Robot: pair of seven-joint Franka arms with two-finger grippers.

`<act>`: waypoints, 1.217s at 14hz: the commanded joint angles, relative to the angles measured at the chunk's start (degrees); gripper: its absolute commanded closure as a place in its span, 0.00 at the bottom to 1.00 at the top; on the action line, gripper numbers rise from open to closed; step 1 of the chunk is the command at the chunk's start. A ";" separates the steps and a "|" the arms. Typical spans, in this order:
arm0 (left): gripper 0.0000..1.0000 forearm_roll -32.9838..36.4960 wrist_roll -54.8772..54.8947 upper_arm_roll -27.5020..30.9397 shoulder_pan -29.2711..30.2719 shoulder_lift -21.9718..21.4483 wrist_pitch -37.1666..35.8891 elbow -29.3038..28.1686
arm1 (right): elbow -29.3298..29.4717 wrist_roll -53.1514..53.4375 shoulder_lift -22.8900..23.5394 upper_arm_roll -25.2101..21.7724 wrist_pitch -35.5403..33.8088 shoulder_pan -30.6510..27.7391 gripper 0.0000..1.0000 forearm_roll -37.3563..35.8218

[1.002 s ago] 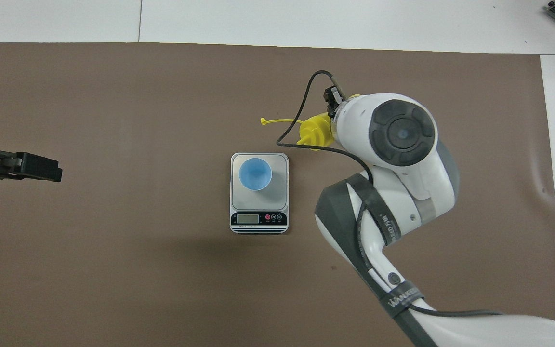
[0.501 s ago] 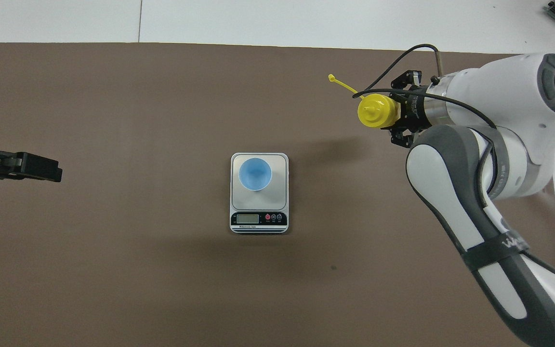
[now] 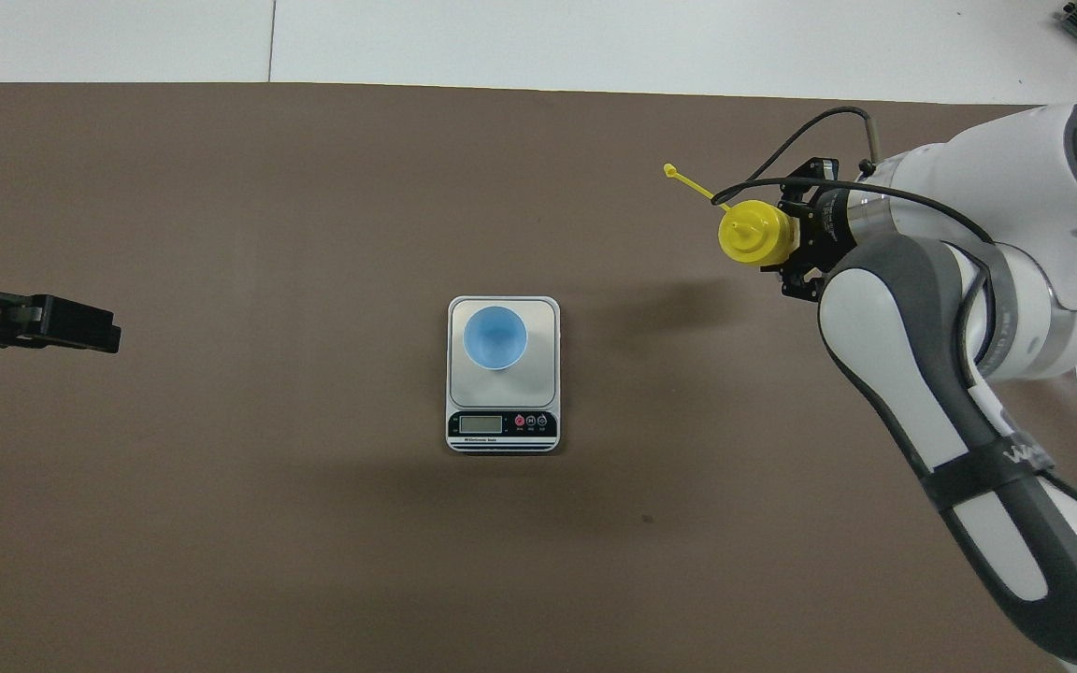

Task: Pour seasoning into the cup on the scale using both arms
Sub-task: 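Lower the yellow bottle with the right gripper toward its spot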

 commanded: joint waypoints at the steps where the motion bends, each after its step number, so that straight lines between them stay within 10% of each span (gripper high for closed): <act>1: 0.00 -0.51 0.41 -0.34 0.84 -1.33 -0.60 -1.18 | -0.97 -2.63 -1.50 0.79 -0.15 -1.35 1.00 1.57; 17: 0.00 -0.51 0.41 -0.34 0.84 -1.33 -0.60 -1.18 | -2.73 -2.71 -2.47 0.96 -0.15 -0.12 1.00 1.48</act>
